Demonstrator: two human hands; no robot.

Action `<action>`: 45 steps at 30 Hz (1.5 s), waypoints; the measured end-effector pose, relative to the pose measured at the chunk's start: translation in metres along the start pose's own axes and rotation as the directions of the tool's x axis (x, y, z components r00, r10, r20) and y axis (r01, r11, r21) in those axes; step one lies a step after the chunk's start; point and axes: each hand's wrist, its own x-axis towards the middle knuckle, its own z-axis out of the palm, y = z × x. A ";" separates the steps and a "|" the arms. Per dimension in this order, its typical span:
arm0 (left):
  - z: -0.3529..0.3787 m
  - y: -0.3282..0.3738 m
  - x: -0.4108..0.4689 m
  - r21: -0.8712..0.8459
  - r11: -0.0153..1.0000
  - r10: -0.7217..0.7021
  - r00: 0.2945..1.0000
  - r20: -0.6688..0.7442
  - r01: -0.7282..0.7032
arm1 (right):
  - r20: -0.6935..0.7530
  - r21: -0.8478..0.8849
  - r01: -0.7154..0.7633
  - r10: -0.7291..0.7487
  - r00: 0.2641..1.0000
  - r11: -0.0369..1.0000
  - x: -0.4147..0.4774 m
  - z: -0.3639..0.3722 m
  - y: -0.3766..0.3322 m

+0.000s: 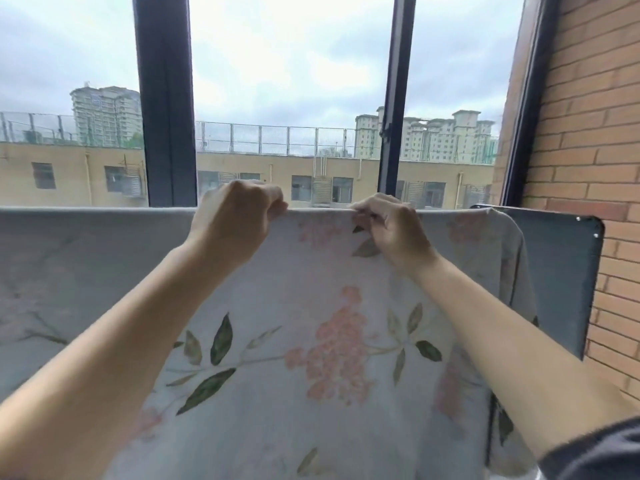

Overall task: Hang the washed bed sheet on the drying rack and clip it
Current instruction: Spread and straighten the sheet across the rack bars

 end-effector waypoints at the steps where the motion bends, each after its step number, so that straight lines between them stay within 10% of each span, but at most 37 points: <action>1: -0.001 0.001 0.003 0.015 1.000 0.007 1.000 0.010 -0.007 | 0.003 0.046 -0.010 0.010 1.000 0.999 0.002 -0.002 0.001; 9: 0.001 0.001 0.027 0.049 0.982 -0.185 0.977 0.110 0.181 | 0.104 -0.017 -0.079 0.080 0.991 0.997 0.044 -0.006 0.004; 14: 0.013 0.030 0.049 0.156 0.941 -0.337 0.887 0.317 0.301 | 0.520 -0.054 -0.229 0.224 0.825 0.972 0.060 -0.019 0.019; 23: 0.080 0.161 0.066 0.139 0.987 0.032 0.950 0.311 -0.078 | 0.227 -0.395 -0.240 0.347 0.910 0.887 -0.001 -0.132 0.176; 27: 0.112 0.207 0.085 0.111 0.988 0.075 0.960 0.270 -0.108 | 0.240 -0.041 -0.422 0.419 0.876 0.906 -0.032 -0.163 0.221; 35: 0.146 0.255 0.107 0.109 0.984 0.108 0.959 0.260 -0.140 | 0.230 0.202 -0.317 0.270 0.935 0.927 -0.063 -0.178 0.257; 45: 0.145 0.260 0.106 0.141 0.989 0.015 0.965 0.260 -0.053 | 0.144 -0.226 -0.326 0.363 0.921 0.918 -0.074 -0.193 0.297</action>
